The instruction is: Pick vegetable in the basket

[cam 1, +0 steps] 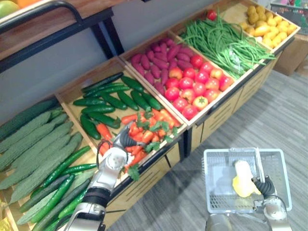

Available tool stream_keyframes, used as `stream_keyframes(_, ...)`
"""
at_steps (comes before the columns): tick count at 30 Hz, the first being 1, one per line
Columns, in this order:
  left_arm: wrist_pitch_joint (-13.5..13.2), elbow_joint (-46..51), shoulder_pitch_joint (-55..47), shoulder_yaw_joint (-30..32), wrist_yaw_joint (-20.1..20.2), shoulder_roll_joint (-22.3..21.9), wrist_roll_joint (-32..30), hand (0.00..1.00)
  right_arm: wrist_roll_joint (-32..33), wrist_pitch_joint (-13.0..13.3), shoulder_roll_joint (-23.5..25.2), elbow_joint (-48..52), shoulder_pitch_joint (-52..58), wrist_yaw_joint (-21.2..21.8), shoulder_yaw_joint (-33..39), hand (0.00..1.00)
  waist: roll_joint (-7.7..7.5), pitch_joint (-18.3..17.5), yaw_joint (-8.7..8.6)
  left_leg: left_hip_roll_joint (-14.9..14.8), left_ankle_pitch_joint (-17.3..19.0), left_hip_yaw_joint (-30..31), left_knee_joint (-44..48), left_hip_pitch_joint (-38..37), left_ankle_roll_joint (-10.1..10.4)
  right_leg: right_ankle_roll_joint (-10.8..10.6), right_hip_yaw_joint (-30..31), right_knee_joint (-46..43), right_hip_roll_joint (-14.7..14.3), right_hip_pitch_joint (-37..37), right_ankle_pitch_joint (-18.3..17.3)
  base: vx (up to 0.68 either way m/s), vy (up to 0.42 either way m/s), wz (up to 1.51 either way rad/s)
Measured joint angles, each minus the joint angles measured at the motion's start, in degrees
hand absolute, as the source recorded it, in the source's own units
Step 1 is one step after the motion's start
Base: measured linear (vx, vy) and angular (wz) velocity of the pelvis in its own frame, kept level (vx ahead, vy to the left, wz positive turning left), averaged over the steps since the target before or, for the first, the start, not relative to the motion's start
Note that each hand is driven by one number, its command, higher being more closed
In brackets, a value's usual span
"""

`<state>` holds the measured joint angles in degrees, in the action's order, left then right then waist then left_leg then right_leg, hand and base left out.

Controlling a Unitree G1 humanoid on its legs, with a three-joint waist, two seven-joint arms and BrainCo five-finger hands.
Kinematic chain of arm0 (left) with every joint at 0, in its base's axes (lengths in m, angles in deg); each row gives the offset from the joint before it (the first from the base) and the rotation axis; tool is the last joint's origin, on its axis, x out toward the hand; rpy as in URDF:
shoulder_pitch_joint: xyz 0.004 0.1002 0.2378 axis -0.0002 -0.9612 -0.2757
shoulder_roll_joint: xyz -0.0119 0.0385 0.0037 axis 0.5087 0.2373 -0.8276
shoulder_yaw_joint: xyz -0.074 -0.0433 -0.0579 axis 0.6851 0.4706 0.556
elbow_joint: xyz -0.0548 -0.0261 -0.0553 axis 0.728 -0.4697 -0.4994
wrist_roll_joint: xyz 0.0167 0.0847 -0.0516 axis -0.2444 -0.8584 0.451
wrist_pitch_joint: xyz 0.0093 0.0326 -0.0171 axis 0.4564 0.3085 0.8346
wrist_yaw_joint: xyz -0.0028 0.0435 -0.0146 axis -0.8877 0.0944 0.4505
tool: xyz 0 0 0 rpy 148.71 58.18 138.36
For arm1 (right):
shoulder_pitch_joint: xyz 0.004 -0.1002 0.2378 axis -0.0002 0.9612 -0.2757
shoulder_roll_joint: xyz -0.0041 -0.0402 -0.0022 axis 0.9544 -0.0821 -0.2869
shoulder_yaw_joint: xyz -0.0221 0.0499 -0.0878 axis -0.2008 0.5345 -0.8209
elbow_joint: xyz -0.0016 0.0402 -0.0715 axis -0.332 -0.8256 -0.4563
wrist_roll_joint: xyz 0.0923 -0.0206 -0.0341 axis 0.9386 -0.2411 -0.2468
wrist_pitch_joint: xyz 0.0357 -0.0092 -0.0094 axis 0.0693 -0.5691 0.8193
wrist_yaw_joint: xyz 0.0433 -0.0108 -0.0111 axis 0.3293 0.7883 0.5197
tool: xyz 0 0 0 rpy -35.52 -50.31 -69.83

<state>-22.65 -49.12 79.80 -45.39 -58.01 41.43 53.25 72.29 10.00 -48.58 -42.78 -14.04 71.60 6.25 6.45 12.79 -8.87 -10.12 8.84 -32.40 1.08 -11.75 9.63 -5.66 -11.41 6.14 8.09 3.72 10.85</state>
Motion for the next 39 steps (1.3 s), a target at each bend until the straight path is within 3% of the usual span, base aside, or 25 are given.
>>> stream_keyframes(13,3.1,-4.4,3.9,3.8,-5.1,-4.2,-4.2,0.00,0.0,0.0,0.4,2.5,-0.4,-0.6,0.1,1.00,-0.05,2.3,-0.51,0.6,0.0,-0.7,0.5,2.2,-0.1,0.1,2.0,0.0,0.2,3.0,1.0,-0.04,-0.047,-0.06)
stream_keyframes(22,3.5,-6.5,4.1,4.7,-7.0,-6.6,-5.4,0.00,0.0,0.1,1.6,2.8,-0.3,-2.0,0.1,1.00,-0.18,3.0,-0.53,0.5,0.0,-0.7,0.6,2.2,0.0,0.1,2.1,0.0,0.1,3.0,1.0,-0.04,-0.048,0.00)
stream_keyframes(28,4.1,-6.6,4.3,4.7,-10.5,-6.8,-9.3,0.00,0.0,0.2,2.3,2.8,-0.7,-2.6,0.0,1.00,-0.23,4.5,-0.52,0.4,0.0,-1.2,0.5,1.9,0.0,0.1,2.2,0.0,0.0,3.0,1.0,-0.02,-0.041,-0.03)
stream_keyframes(38,7.4,-12.7,4.7,7.1,-20.8,-8.4,-15.1,0.00,0.0,2.4,2.3,2.8,-0.7,-4.5,-2.8,1.00,-0.76,5.6,-0.52,0.2,0.0,-2.0,0.3,1.6,0.0,0.1,3.2,0.0,-0.6,3.5,0.9,-0.03,-0.046,-0.05)
stream_keyframes(39,7.4,-13.0,4.7,7.7,-21.7,-8.3,-15.1,1.00,0.0,2.6,2.3,2.8,-0.9,-4.6,-3.2,1.00,-0.85,5.7,-0.38,0.1,0.0,-2.6,0.3,1.6,0.1,0.1,3.7,0.0,-0.7,3.8,0.9,-0.04,-0.052,-0.19)
